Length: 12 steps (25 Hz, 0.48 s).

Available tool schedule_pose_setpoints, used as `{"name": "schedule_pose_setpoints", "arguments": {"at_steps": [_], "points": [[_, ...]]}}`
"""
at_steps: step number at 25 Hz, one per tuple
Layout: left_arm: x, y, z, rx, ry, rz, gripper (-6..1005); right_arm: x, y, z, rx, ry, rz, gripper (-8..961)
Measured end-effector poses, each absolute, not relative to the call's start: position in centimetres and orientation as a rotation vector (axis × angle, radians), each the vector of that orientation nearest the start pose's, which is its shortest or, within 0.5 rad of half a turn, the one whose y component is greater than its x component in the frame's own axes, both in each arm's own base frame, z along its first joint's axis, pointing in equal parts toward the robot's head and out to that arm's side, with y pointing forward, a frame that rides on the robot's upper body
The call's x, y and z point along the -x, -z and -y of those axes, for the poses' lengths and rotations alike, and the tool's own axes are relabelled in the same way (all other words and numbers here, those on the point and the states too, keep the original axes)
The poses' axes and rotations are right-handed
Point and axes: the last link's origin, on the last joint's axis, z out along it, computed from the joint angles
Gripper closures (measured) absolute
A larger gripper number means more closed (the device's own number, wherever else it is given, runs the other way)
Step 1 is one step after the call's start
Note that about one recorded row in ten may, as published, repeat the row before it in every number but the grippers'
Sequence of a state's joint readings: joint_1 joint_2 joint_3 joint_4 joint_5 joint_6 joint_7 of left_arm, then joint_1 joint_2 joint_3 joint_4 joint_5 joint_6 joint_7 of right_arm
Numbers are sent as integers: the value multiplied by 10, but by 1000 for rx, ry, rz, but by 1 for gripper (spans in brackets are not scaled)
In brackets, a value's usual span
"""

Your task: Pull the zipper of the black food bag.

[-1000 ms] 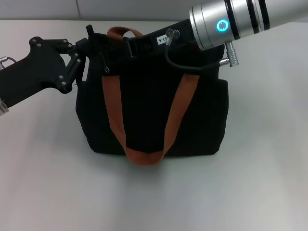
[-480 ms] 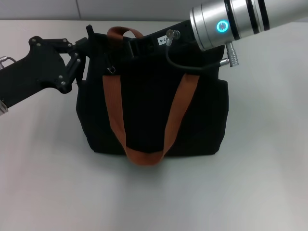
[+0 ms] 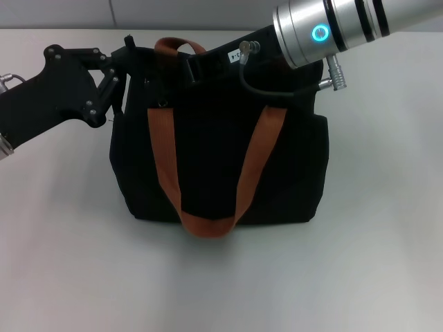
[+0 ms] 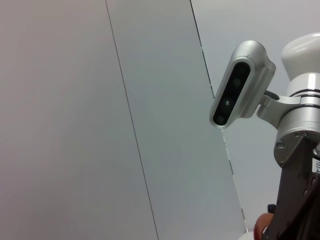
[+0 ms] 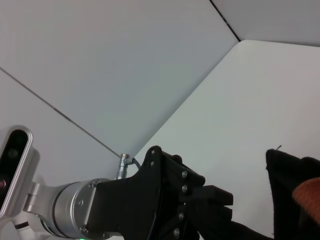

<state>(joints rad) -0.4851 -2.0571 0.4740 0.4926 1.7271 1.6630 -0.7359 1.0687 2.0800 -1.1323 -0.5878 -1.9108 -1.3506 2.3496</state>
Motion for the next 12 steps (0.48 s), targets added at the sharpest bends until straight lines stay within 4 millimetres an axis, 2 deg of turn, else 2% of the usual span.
{"name": "schedule_pose_setpoints", "arguments": {"at_steps": [3, 12], "points": [[269, -36, -323, 2301, 943, 1, 975, -59, 64, -404, 2956, -434, -1253, 786], [268, -36, -324, 2300, 946, 1, 973, -57, 66, -404, 2960, -421, -1240, 799]]}}
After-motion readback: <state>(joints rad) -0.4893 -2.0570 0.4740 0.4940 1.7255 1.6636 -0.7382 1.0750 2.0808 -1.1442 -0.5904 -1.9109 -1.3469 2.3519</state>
